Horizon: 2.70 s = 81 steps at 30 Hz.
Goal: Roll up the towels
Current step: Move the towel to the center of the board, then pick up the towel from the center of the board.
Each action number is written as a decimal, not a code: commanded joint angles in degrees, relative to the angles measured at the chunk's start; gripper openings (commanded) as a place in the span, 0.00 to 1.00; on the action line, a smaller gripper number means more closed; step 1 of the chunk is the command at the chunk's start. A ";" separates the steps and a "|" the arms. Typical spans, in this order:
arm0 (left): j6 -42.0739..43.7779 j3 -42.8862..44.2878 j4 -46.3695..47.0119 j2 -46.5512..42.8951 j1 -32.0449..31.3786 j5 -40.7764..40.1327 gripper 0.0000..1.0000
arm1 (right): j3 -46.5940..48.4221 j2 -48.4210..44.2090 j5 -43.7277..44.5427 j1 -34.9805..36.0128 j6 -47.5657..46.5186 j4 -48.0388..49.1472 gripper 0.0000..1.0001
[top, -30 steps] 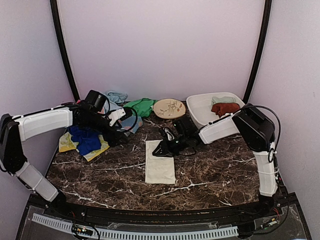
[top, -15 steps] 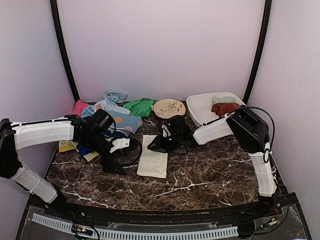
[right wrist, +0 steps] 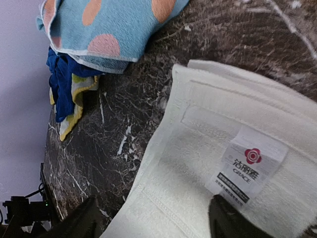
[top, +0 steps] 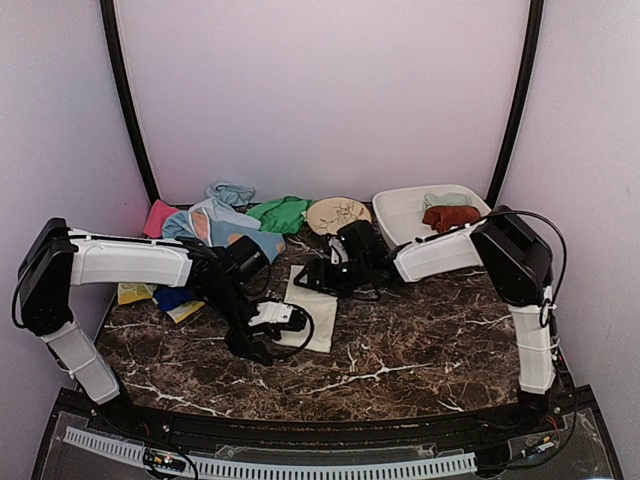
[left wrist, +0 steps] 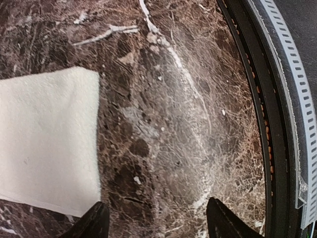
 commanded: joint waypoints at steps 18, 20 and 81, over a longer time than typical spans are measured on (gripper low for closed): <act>-0.43 -0.83 12.12 5.98 -0.60 -7.94 0.49 | -28.94 -35.39 9.81 -9.76 -19.62 0.66 0.90; -0.59 -0.86 12.39 6.30 -0.60 -8.33 0.49 | -32.27 -38.32 13.20 -6.25 -25.99 1.52 0.89; -0.72 18.49 -12.53 20.47 11.96 15.79 0.00 | -22.61 -8.19 37.43 24.04 -68.36 10.54 0.24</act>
